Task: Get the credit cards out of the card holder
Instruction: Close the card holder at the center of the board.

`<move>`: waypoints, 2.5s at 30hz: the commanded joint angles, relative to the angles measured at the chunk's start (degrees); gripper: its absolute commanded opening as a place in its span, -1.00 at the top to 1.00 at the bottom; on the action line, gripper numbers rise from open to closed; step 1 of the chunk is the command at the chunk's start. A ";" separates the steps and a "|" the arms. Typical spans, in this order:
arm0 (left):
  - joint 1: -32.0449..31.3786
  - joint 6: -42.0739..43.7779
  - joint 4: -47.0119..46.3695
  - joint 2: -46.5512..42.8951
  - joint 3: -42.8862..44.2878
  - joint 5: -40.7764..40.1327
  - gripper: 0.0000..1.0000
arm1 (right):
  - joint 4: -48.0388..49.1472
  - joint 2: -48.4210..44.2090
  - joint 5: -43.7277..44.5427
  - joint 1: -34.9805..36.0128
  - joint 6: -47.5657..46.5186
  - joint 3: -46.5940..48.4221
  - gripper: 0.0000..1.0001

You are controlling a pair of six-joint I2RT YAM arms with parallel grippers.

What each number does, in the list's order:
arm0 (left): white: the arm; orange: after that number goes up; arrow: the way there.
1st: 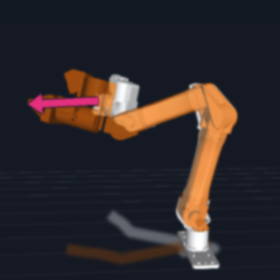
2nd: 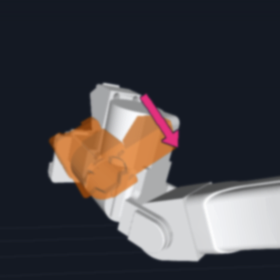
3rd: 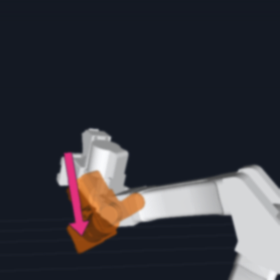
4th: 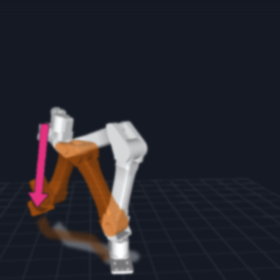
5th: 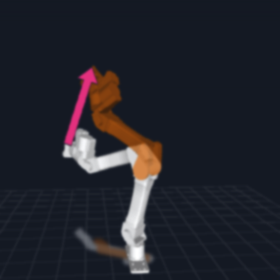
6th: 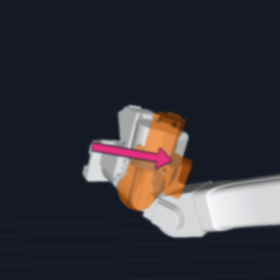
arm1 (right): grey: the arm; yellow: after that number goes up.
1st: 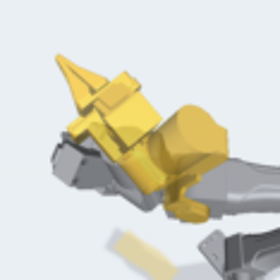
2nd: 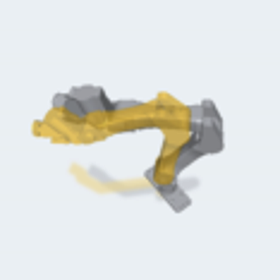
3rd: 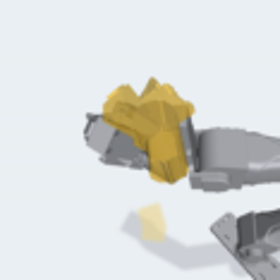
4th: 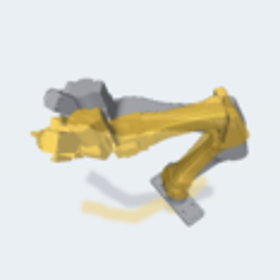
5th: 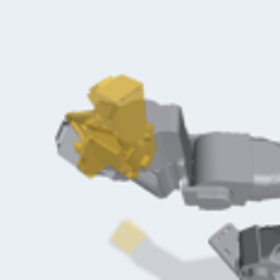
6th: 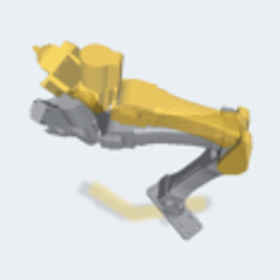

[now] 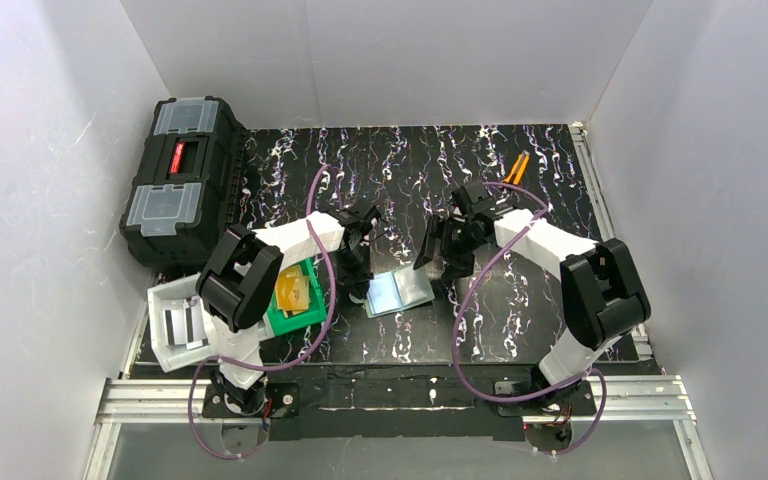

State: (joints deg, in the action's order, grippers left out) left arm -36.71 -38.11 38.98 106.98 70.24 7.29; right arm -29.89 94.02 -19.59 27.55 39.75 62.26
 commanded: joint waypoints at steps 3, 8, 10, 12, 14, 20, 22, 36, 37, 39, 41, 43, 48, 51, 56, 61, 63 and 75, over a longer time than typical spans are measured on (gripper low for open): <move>-1.24 0.68 -0.39 1.57 -0.44 -0.19 0.78 | 6.46 3.40 -4.74 0.53 -1.02 -3.22 -0.62; -1.26 0.99 -0.49 1.79 -0.22 -0.04 0.78 | 10.98 3.58 -8.08 0.74 0.77 -5.12 -0.66; -1.24 0.94 -0.63 2.01 -0.02 0.23 0.78 | 11.93 3.03 -8.96 1.03 1.53 -5.36 -0.66; -1.22 1.00 -0.86 2.28 0.31 0.72 0.78 | 12.61 2.23 -9.44 1.46 2.70 -5.45 -0.66; -1.20 0.96 -1.21 2.45 0.53 1.01 0.79 | 12.75 1.21 -9.58 1.91 3.82 -5.27 -0.66; -1.22 1.23 -2.85 2.71 1.10 2.38 0.79 | 13.93 0.69 -11.69 3.14 10.07 -4.33 -0.65; -1.25 1.24 -3.46 2.70 1.13 3.03 0.78 | 14.25 0.58 -11.73 4.51 11.50 -3.73 -0.64; -1.18 2.75 -2.97 -0.48 2.00 3.27 0.76 | 17.60 2.10 -12.09 8.22 17.63 -1.78 -0.66; -1.19 2.79 -2.69 -0.74 2.18 3.27 0.74 | 17.60 1.80 -11.86 8.22 17.64 -1.79 -0.67; -1.17 2.98 -1.93 -1.37 2.54 2.62 0.68 | 17.30 1.45 -11.70 8.22 17.60 -1.62 -0.67; -1.23 3.23 -0.44 -2.24 3.16 1.50 0.63 | 17.16 1.35 -11.82 8.20 17.54 -1.53 -0.67; -1.23 3.43 1.04 -3.05 4.00 0.07 0.60 | 17.29 1.55 -12.16 8.22 17.64 -1.53 -0.67; -1.12 3.40 3.56 -5.34 5.09 -2.05 0.53 | 18.01 1.73 -12.75 8.22 18.25 -2.27 -0.67; -1.17 3.45 5.34 -6.32 5.62 -3.69 0.52 | 18.02 1.53 -12.60 8.22 18.30 -2.55 -0.67; -0.98 3.07 8.71 -8.20 5.44 -6.45 0.55 | 17.91 1.63 -12.40 8.22 18.35 -2.76 -0.66; -0.57 2.40 11.48 -12.24 4.73 -10.28 0.57 | 17.85 2.79 -12.79 8.22 18.47 -1.92 -0.66; -0.27 2.38 12.14 -13.71 4.12 -10.65 0.58 | 17.85 3.72 -13.00 8.22 18.58 -1.22 -0.66; 0.50 2.26 10.74 -19.07 -2.28 -9.79 0.69 | 17.98 11.13 -11.36 9.76 18.91 3.00 -0.67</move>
State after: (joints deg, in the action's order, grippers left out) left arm -36.53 -35.59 48.47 90.78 70.00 -2.00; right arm -13.04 103.26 -31.64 36.49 58.15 63.09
